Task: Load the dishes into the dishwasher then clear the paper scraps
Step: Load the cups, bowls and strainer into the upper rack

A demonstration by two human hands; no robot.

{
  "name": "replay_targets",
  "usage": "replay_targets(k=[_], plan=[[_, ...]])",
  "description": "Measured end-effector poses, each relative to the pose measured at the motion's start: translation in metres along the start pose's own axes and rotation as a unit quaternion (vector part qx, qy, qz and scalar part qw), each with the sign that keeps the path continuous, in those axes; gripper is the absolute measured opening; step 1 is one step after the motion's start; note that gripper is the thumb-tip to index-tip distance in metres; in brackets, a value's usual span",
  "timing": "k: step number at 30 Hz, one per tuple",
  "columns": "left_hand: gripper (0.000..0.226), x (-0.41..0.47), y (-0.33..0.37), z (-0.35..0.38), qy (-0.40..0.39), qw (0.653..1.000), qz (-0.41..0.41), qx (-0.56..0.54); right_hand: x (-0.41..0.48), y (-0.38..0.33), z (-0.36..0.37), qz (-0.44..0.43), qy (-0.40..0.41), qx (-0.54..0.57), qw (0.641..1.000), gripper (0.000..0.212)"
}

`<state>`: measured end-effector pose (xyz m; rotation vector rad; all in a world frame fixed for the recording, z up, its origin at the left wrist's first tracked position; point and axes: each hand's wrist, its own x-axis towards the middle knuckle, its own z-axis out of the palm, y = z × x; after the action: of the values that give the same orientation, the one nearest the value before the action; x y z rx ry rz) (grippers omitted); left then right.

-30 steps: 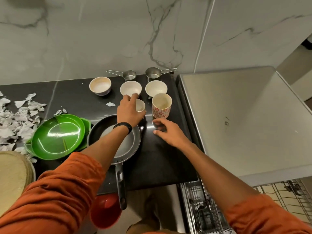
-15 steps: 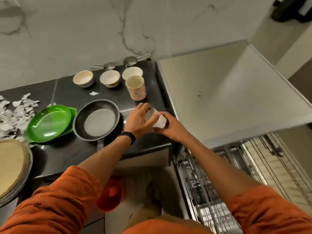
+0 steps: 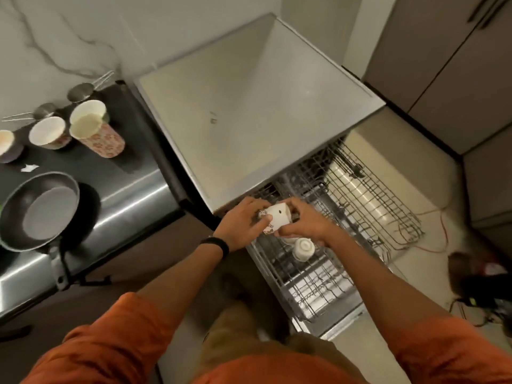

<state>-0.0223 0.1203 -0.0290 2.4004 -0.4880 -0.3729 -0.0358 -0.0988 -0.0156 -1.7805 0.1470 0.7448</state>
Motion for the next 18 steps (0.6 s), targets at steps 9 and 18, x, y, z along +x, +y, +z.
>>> replay_targets(k=[9,18], plan=[[0.041,0.029,-0.012,0.078,0.020,0.985,-0.148,-0.085,0.061,0.056,-0.004,0.008,0.071,-0.108,0.992,0.072],[0.039,0.103,-0.077,0.105,0.094,0.909,-0.343,-0.219,0.191,0.076,-0.005,-0.014,0.094,-0.039,0.995,0.036]])
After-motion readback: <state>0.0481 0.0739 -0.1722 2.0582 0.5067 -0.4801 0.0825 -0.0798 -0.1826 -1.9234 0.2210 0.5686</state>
